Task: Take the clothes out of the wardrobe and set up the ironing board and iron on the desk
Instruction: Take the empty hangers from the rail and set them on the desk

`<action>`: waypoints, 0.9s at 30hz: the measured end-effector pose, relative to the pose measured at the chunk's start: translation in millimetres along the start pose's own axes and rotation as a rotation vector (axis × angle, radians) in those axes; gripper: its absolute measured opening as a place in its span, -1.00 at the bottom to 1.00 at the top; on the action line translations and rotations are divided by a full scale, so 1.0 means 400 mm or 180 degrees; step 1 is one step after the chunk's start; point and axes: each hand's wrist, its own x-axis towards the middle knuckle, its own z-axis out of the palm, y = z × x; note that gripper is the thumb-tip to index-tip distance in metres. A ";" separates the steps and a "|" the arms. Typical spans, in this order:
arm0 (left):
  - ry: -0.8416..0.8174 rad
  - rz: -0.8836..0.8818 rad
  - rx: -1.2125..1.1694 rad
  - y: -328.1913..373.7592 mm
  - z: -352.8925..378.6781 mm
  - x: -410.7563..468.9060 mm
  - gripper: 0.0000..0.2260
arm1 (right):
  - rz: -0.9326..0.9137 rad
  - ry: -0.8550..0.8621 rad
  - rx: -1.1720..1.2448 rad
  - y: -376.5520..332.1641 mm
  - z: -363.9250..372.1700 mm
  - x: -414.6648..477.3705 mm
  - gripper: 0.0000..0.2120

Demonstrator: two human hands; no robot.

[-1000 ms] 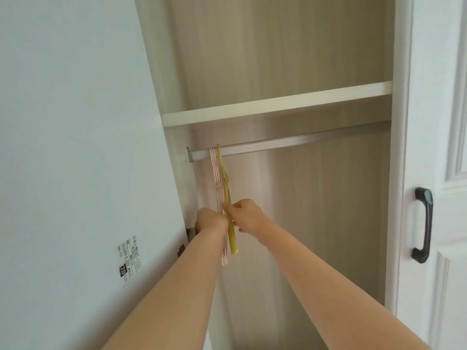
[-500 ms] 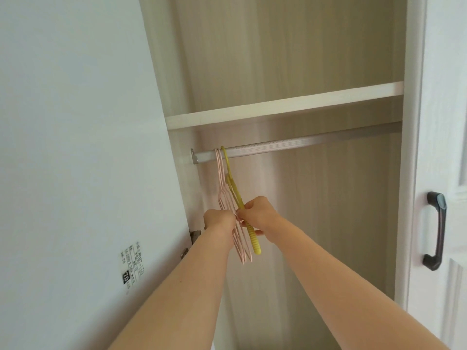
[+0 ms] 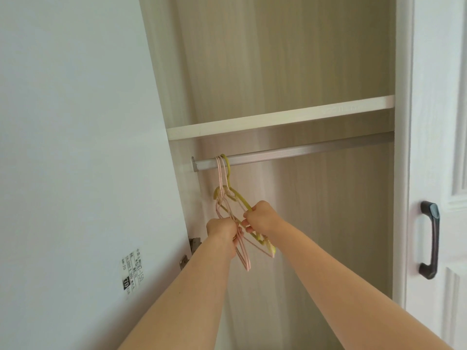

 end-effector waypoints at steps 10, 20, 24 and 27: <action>-0.0327 -0.0308 -0.0788 0.039 -0.002 -0.015 -0.75 | -0.0247 0.0435 -0.0304 -0.031 -0.021 -0.026 -0.75; -0.0653 -0.0267 -0.0749 0.023 0.008 -0.120 -0.75 | -0.0206 0.0846 0.0038 -0.005 -0.066 -0.128 -0.84; -0.0667 -0.0361 -0.0672 -0.020 0.003 -0.185 -0.73 | -0.0049 0.1018 -0.0067 0.029 -0.080 -0.210 -0.77; -0.0699 -0.0468 -0.0694 -0.064 -0.008 -0.239 -0.73 | 0.0112 0.1103 -0.0083 0.061 -0.088 -0.284 -0.76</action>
